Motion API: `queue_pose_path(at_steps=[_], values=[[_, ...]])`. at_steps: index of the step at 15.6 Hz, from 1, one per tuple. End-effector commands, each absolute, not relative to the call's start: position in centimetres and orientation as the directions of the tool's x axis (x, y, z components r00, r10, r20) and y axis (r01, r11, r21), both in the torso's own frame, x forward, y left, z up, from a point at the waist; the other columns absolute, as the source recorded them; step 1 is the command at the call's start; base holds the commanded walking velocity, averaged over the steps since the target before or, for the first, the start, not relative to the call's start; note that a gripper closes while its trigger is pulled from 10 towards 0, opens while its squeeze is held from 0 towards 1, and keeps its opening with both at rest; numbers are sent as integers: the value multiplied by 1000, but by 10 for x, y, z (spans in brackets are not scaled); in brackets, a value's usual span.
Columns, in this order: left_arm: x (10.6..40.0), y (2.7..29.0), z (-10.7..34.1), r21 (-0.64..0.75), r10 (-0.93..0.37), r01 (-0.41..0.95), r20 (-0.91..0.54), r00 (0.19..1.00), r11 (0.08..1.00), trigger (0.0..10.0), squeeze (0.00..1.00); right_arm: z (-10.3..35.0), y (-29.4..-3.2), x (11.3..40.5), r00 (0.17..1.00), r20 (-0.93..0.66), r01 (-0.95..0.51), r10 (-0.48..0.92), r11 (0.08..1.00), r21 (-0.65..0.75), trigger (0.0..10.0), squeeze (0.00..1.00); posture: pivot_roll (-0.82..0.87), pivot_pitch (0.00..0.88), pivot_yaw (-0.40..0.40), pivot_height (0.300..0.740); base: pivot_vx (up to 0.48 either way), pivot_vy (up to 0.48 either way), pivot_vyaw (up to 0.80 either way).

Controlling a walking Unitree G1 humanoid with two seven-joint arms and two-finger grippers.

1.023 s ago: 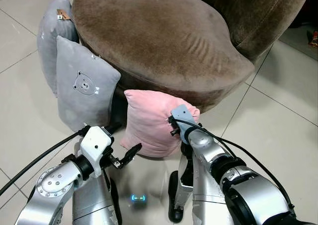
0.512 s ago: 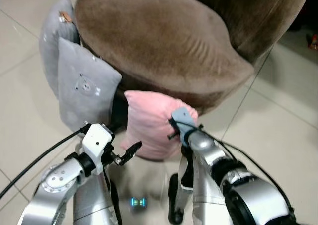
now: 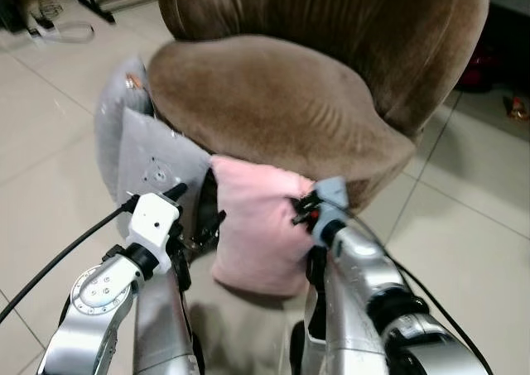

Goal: Move the pillow to the sofa from floor

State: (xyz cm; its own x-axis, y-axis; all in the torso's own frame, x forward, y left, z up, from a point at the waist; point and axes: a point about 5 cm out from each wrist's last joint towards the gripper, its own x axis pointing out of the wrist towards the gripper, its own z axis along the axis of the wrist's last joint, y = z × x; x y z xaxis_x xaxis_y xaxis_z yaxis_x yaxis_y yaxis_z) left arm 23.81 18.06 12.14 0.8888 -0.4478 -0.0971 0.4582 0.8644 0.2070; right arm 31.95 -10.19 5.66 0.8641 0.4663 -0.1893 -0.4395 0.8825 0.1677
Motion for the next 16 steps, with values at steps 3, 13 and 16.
queue_pose_path(at_steps=[3, 13, 16], values=[[234, 184, 126, 240, -352, 354, -56, 934, 904, 10000, 0, 98, -130, 310, 931, 10, -360, 365, 914, 188, 10000, 0, 57, 0, -32, 445, 0, 0, 0], [246, 183, 144, 285, -207, 182, 60, 976, 941, 10000, 0, 249, -166, 319, 934, 350, -168, 70, 952, 256, 10000, 0, 51, 0, -46, 530, 0, 0, 0], [249, 190, 149, 298, -188, 158, 74, 979, 941, 10000, 0, 285, -175, 324, 900, 436, -150, 6, 943, 296, 10000, 0, 59, 0, -47, 555, 0, 0, 0]])
